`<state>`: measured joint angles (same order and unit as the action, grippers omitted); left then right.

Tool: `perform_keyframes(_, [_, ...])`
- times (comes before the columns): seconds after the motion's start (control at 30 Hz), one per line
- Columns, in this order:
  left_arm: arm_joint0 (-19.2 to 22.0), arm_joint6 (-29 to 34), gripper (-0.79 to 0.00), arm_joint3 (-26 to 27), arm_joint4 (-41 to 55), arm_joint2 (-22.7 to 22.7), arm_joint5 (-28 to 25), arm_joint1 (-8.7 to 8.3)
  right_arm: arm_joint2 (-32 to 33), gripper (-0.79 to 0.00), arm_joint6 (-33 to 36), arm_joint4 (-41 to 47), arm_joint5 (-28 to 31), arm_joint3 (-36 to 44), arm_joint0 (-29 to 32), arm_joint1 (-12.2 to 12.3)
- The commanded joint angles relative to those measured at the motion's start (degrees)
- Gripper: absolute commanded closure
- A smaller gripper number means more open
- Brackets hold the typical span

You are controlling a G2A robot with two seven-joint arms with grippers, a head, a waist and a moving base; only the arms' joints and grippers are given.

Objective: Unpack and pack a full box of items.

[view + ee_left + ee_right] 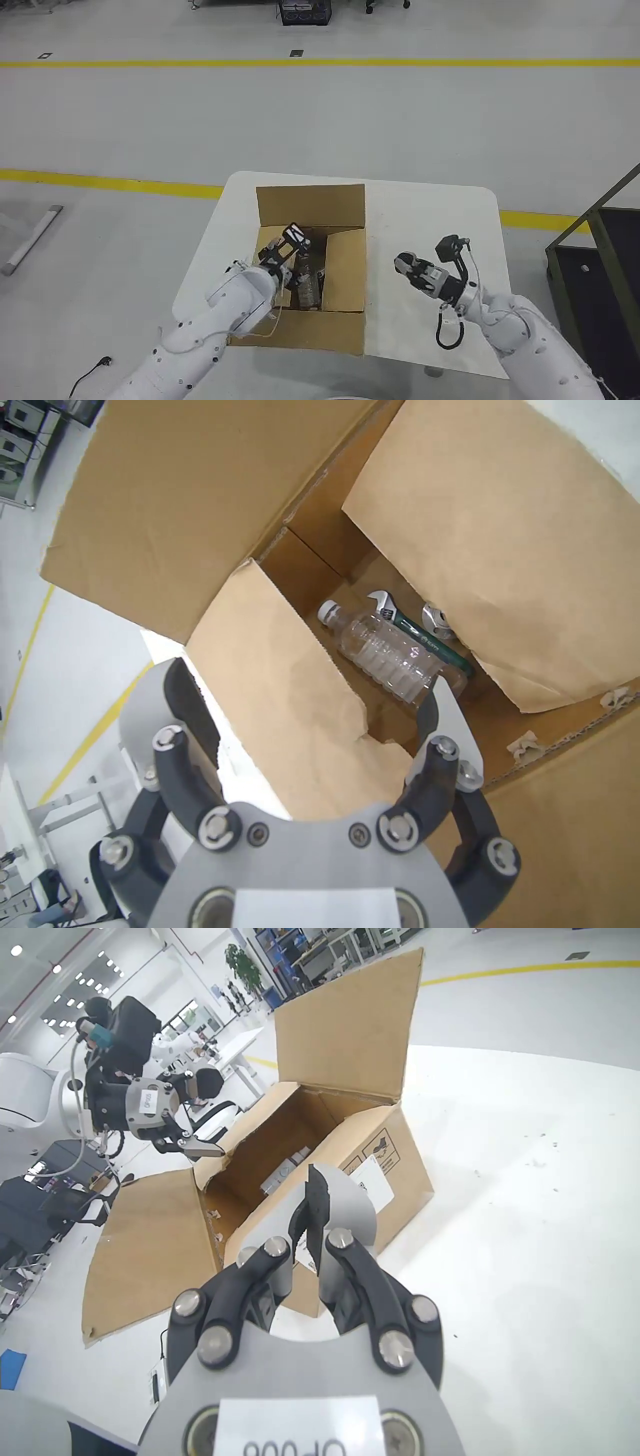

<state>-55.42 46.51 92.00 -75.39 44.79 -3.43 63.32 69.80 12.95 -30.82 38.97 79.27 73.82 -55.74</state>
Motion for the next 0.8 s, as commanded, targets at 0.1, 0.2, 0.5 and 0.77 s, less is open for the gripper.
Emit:
perform_keyframes(0.1, [1.7,0.5,-0.785,-3.8,-1.2,-2.5,1.8,1.62,0.5,0.0,0.2,0.0,-0.4,0.7,1.3,0.0])
perform_keyframes(0.2, [2.9,1.6,-0.785,-6.2,-2.2,-3.8,2.2,2.49,0.8,0.0,0.4,0.0,-0.4,1.0,1.7,0.0])
perform_keyframes(0.5, [4.9,3.9,-0.462,-10.1,-5.7,-5.3,1.9,4.27,1.3,0.0,1.0,0.0,-0.2,1.3,1.8,-0.1])
perform_keyframes(0.77, [5.1,4.2,0.0,-12.0,-8.6,-5.2,1.6,5.19,1.3,0.0,1.7,-0.1,0.2,1.2,1.4,-0.3])
